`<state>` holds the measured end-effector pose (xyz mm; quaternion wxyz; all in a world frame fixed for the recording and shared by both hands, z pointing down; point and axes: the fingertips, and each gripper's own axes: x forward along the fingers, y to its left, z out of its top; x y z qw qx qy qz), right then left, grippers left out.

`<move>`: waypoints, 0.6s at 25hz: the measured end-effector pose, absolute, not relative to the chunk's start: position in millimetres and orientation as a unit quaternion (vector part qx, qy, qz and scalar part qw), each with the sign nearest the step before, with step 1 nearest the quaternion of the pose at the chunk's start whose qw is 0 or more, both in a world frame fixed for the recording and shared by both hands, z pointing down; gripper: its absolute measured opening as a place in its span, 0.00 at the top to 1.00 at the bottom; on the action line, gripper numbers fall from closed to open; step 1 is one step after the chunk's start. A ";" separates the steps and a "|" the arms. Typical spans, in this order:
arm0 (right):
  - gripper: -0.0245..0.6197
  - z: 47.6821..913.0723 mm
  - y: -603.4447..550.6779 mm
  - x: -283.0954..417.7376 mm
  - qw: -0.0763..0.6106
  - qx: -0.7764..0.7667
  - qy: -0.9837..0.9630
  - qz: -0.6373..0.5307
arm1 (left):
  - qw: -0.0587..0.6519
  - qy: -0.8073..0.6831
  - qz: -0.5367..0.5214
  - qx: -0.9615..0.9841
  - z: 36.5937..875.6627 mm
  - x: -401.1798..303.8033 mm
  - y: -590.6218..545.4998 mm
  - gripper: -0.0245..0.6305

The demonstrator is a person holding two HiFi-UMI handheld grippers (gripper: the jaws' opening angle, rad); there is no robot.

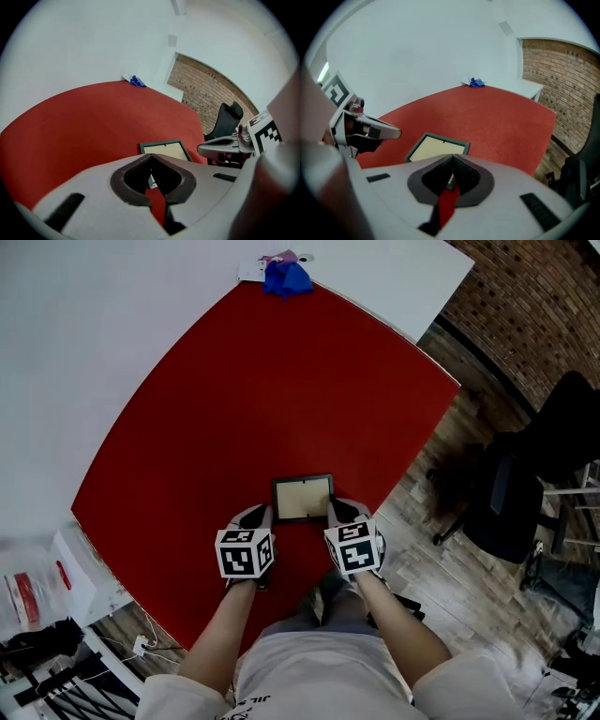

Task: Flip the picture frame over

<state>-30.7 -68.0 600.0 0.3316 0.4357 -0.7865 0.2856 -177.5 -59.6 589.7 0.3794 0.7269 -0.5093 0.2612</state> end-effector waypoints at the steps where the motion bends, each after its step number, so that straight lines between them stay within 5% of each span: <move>1: 0.95 587.4 -64.0 -30.0 0.328 0.434 -0.793 0.275 | 0.375 -0.511 0.255 0.730 580.2 -176.1 -53.7 0.95; 15: 0.95 481.5 35.7 -16.0 0.264 0.446 -0.821 0.238 | 0.300 -0.562 0.193 0.746 485.9 -140.6 50.6 0.96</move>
